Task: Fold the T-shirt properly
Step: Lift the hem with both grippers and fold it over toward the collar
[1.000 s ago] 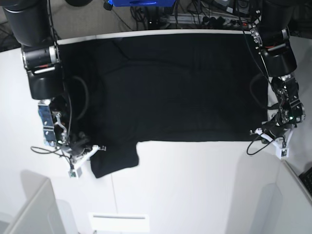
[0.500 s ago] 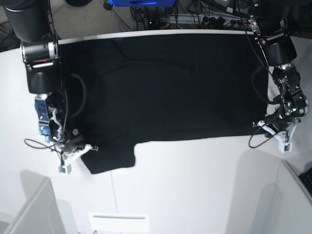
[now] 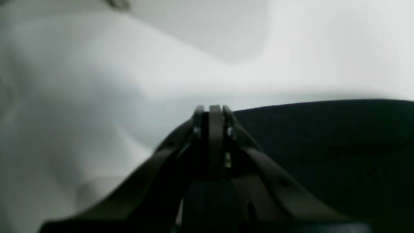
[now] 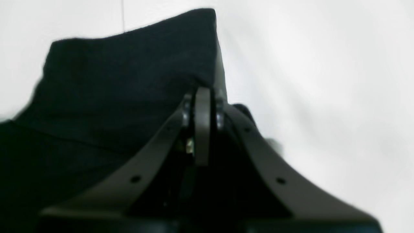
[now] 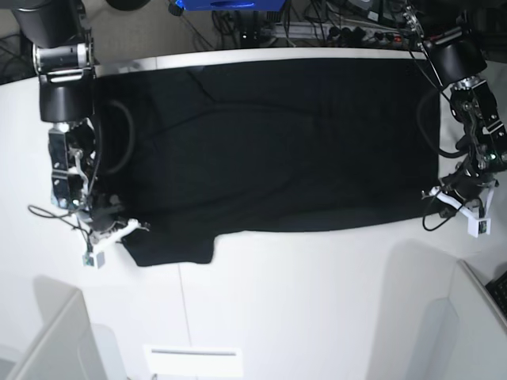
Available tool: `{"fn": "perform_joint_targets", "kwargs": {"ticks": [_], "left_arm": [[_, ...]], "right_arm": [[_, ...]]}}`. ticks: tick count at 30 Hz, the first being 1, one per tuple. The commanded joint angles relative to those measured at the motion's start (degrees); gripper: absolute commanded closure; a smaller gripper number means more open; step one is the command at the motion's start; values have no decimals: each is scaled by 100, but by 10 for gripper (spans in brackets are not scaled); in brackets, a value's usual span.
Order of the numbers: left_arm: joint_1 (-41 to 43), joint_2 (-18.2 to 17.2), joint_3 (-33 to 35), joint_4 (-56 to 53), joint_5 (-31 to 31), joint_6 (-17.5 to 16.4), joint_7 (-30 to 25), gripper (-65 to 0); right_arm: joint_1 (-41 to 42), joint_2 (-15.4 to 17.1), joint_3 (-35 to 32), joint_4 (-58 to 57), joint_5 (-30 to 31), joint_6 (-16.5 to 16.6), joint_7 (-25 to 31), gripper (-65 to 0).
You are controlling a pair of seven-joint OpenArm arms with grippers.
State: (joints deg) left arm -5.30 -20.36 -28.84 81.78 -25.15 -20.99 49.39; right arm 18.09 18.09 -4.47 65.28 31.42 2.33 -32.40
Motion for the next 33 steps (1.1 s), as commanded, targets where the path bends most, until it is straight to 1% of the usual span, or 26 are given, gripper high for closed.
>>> {"fn": "perform_joint_targets", "kwargs": {"ticks": [1, 5, 7, 10, 14, 16, 21, 26, 30, 33], "left_arm": [[-11, -131, -39, 222, -83, 3, -108, 0], [315, -105, -48, 653, -92, 3, -108, 0], [482, -87, -215, 846, -92, 3, -99, 0], [693, -78, -470, 1049, -92, -15, -90, 0], [807, -78, -628, 1374, -92, -33, 490, 0], [904, -78, -646, 1602, -92, -33, 657, 0], [1238, -70, -646, 2148, -92, -33, 692, 0], [1545, -70, -646, 2235, -92, -33, 701, 0], [1774, -70, -646, 2244, -92, -33, 701, 0], [1879, 10, -698, 2332, -92, -33, 683, 0]], "right_arm": [[130, 86, 117, 237, 36, 9, 80, 0], [-46, 112, 258, 563, 36, 9, -210, 0], [-152, 112, 284, 730, 36, 9, -298, 0], [-380, 112, 548, 1064, 36, 9, -492, 0], [-635, 112, 821, 1494, 36, 9, -747, 0], [-749, 103, 909, 1688, 36, 9, -896, 0], [-1119, 77, 1207, 2224, 36, 9, -1212, 0], [-1488, 77, 1515, 2734, 54, 9, -1573, 0], [-1769, 68, 1717, 3033, 71, 9, -1661, 0], [-1936, 68, 1761, 3226, 80, 9, -1661, 0]]}}
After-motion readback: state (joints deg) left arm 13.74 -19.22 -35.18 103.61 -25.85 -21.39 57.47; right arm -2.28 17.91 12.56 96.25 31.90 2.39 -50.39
